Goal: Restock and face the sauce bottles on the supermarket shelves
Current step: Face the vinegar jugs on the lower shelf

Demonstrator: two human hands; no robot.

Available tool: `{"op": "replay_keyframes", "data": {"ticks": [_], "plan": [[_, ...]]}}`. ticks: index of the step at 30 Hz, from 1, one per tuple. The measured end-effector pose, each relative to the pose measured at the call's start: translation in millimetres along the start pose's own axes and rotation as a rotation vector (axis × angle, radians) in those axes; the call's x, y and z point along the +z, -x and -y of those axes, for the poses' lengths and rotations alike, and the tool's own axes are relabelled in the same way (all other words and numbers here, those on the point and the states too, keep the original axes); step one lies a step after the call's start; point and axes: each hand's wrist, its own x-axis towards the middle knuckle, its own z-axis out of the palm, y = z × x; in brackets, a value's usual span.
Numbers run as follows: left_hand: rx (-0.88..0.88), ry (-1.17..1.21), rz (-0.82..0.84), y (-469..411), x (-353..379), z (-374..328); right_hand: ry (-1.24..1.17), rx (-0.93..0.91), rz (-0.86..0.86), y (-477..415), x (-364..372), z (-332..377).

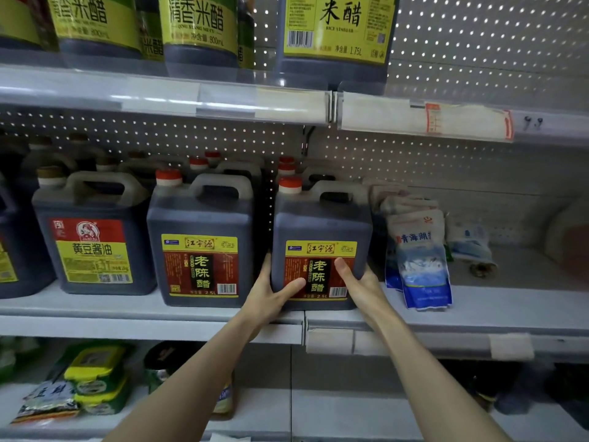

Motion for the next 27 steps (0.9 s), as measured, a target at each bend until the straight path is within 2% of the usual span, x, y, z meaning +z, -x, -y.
{"op": "replay_keyframes", "data": {"ticks": [14, 27], "plan": [[0.014, 0.046, -0.043, 0.2, -0.4, 2.7, 0.069, -0.001, 0.013, -3.8, 6.5, 0.9], [0.010, 0.019, -0.031, 2.1, 0.3, 1.3, 0.037, 0.012, 0.005, -4.0, 4.9, -1.5]]}}
